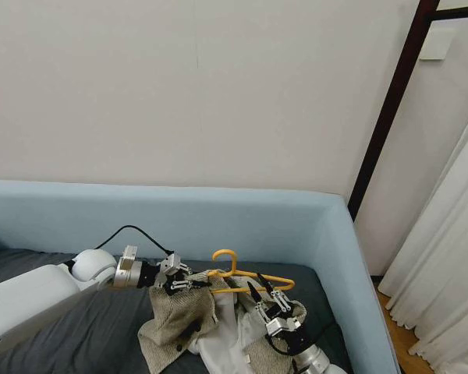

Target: Pick up the clothes from the sofa and hang them on the clothes hanger.

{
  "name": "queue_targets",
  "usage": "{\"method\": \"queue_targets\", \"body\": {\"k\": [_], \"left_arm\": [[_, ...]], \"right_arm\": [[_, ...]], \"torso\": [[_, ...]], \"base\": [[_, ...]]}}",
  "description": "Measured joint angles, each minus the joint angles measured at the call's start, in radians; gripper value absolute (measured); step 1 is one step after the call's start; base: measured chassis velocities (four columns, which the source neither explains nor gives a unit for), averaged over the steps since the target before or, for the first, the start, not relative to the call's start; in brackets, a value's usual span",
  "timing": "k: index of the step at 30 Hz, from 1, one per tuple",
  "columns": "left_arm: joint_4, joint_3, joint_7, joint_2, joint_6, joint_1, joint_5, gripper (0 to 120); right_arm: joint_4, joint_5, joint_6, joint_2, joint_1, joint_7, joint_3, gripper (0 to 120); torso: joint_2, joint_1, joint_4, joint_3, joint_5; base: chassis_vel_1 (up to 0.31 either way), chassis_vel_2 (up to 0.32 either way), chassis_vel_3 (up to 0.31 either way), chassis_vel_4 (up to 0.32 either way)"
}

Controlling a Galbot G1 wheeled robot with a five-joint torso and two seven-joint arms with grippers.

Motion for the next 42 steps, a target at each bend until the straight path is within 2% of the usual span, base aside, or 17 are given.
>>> {"method": "queue_targets", "body": {"k": [3, 4, 8, 12, 20, 24, 25, 28, 29, 33, 34, 38, 39, 42], "left_arm": [[0.003, -0.024, -0.001, 0.004, -0.005, 0.018, 0.006, 10], [0.003, -0.024, -0.001, 0.004, -0.005, 0.018, 0.006, 10], [0.001, -0.063, -0.002, 0.01, -0.011, 0.047, 0.019, 10], [-0.001, -0.089, 0.0, 0.017, -0.015, 0.068, 0.027, 10], [-0.018, -0.154, 0.005, 0.037, -0.018, 0.125, 0.038, 10], [-0.029, -0.191, 0.007, 0.047, -0.018, 0.158, 0.043, 10], [-0.029, -0.191, 0.007, 0.047, -0.018, 0.158, 0.043, 10], [-0.037, -0.224, 0.011, 0.059, -0.019, 0.194, 0.051, 10], [-0.037, -0.224, 0.011, 0.059, -0.019, 0.194, 0.051, 10], [-0.047, -0.245, 0.013, 0.071, -0.022, 0.228, 0.061, 10], [-0.047, -0.245, 0.013, 0.071, -0.022, 0.228, 0.061, 10], [-0.066, -0.257, 0.014, 0.082, -0.024, 0.245, 0.065, 10], [-0.066, -0.257, 0.014, 0.082, -0.024, 0.245, 0.065, 10], [-0.057, -0.269, 0.016, 0.091, -0.027, 0.251, 0.066, 9]], "right_arm": [[0.016, 0.054, 0.006, -0.028, -0.03, -0.034, 0.007, 68], [0.016, 0.054, 0.006, -0.028, -0.03, -0.034, 0.007, 68], [0.012, 0.243, 0.026, -0.096, -0.064, -0.238, 0.012, 84], [-0.022, 0.352, 0.005, -0.132, -0.063, -0.32, 0.011, 97], [-0.11, 0.371, -0.022, -0.15, 0.023, -0.357, 0.008, 100], [-0.138, 0.376, -0.034, -0.159, 0.045, -0.374, -0.004, 86], [-0.138, 0.376, -0.034, -0.159, 0.045, -0.374, -0.004, 86], [-0.145, 0.373, -0.032, -0.168, 0.041, -0.381, -0.007, 70], [-0.145, 0.373, -0.032, -0.168, 0.041, -0.381, -0.007, 70], [-0.133, 0.351, -0.014, -0.17, 0.037, -0.369, -0.002, 52], [-0.133, 0.351, -0.014, -0.17, 0.037, -0.369, -0.002, 52], [-0.128, 0.336, -0.011, -0.166, 0.038, -0.362, -0.005, 35], [-0.128, 0.336, -0.011, -0.166, 0.038, -0.362, -0.005, 35], [-0.139, 0.33, 0.001, -0.162, 0.043, -0.357, -0.007, 20]], "torso": [[0.0, 0.0, 0.0, 0.0, 0.0], [0.0, 0.0, 0.0, 0.0, 0.0], [0.0, 0.0, -0.0001, 0.0, -0.0003], [0.0, 0.0, -0.0002, 0.0, -0.0001], [0.0, 0.0, 0.0004, 0.0, 0.0], [0.0, 0.0, 0.0, 0.0, 0.0], [0.0, 0.0, 0.0, 0.0, 0.0], [0.0, 0.0, 0.0, 0.0, -0.0001], [0.0, 0.0, 0.0, 0.0, -0.0001], [0.0, 0.0, 0.0, 0.0, -0.0004], [0.0, 0.0, 0.0, 0.0, -0.0004], [0.0, 0.0, 0.0, 0.0, -0.0001], [0.0, 0.0, 0.0, 0.0, -0.0001], [0.0, 0.0, 0.0, 0.0, -0.0001]], "base": [[0.0, 0.0, 0.0, 0.0], [0.0, 0.0, 0.0, 0.0], [0.0, 0.0, 0.0, 0.0], [0.0, 0.0, 0.0, 0.0], [0.0, 0.0, 0.0, 0.0], [0.0, 0.0, 0.0, 0.0], [0.0, 0.0, 0.0, 0.0], [0.0, 0.0, 0.0, 0.0], [0.0, 0.0, 0.0, 0.0], [0.0, 0.0, 0.0, 0.0], [0.0, 0.0, 0.0, 0.0], [0.0, 0.0, 0.0, 0.0], [0.0, 0.0, 0.0, 0.0], [0.0, 0.0, 0.0, 0.0]]}}
